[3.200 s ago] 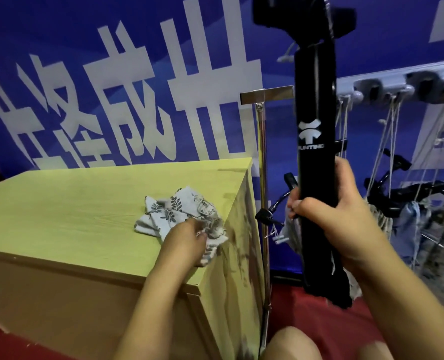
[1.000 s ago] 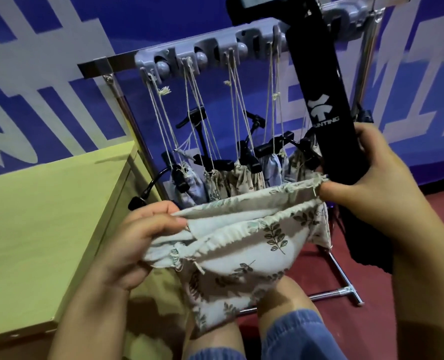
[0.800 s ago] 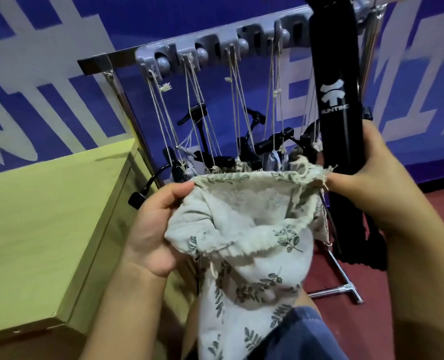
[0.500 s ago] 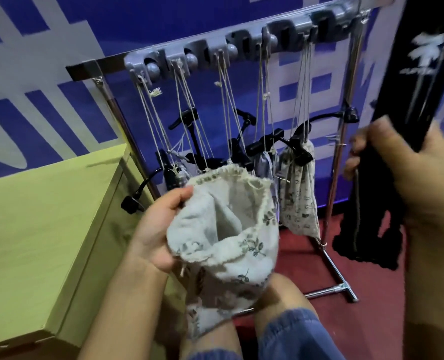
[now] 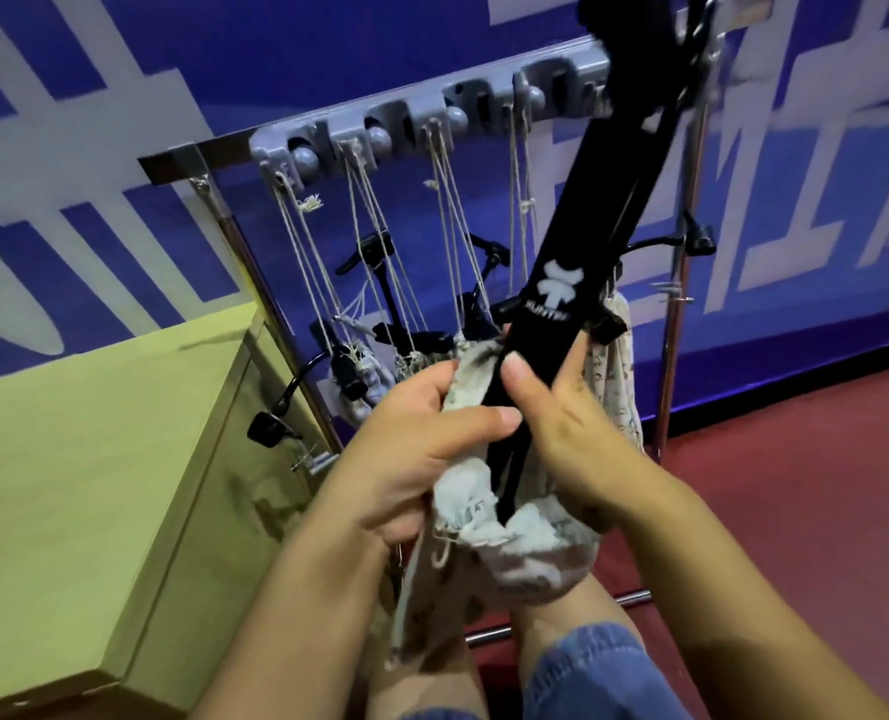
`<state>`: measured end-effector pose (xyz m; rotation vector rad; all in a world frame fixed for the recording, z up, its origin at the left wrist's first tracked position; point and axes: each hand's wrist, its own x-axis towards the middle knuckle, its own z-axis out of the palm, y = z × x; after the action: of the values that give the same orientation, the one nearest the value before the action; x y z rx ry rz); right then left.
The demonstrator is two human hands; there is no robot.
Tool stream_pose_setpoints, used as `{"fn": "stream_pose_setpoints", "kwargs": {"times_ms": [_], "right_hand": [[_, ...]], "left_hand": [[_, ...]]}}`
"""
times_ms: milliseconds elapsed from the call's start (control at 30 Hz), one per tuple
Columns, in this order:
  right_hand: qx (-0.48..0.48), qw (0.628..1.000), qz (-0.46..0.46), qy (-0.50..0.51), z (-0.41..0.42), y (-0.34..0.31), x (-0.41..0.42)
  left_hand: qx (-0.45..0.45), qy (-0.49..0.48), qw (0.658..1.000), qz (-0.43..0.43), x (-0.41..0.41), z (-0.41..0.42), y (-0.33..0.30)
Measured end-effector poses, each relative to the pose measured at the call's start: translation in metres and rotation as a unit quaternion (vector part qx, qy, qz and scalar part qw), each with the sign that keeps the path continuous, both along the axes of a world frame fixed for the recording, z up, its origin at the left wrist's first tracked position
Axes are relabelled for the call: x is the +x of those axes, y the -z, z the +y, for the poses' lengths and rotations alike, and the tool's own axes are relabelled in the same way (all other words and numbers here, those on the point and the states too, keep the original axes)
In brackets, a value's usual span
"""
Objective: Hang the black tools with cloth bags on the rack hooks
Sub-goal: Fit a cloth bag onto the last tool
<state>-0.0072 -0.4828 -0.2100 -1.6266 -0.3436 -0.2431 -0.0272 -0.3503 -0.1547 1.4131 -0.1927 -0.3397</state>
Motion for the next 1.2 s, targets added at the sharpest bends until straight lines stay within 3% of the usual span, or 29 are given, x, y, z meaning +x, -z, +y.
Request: {"fn": "stream_pose_setpoints", "kwargs": {"times_ms": [100, 200, 300, 433, 600, 767, 900, 1067, 1200], "right_hand": [[-0.171, 0.984, -0.053, -0.018, 0.000, 0.008, 0.003], [-0.221, 0.971, -0.071, -0.057, -0.012, 0.004, 0.003], [-0.307, 0.950, -0.049, -0.009, -0.014, 0.003, -0.002], [-0.338, 0.935, -0.101, 0.036, -0.006, -0.007, -0.004], [-0.348, 0.934, -0.016, 0.077, -0.039, -0.028, -0.011], [-0.261, 0.959, -0.042, 0.100, -0.048, -0.034, -0.022], [-0.144, 0.989, -0.015, 0.038, -0.039, -0.035, -0.023], [-0.095, 0.995, 0.005, 0.039, -0.031, -0.035, -0.024], [0.105, 0.990, 0.094, -0.015, -0.015, -0.035, -0.026]], "left_hand": [[-0.003, -0.038, 0.999, -0.025, 0.002, -0.003, -0.002], [-0.028, -0.046, 0.998, -0.027, 0.002, -0.002, -0.005], [0.024, -0.071, 0.995, -0.073, -0.001, -0.006, -0.006], [0.194, -0.206, 0.942, -0.183, 0.002, -0.005, -0.001], [0.235, -0.237, 0.925, -0.180, 0.003, 0.013, -0.005], [0.256, -0.187, 0.934, -0.163, 0.005, 0.025, -0.004], [0.145, -0.151, 0.971, -0.116, 0.007, 0.030, -0.001], [0.050, -0.132, 0.989, -0.042, 0.008, 0.035, 0.006], [-0.056, -0.089, 0.994, -0.016, 0.010, 0.037, 0.000]]}}
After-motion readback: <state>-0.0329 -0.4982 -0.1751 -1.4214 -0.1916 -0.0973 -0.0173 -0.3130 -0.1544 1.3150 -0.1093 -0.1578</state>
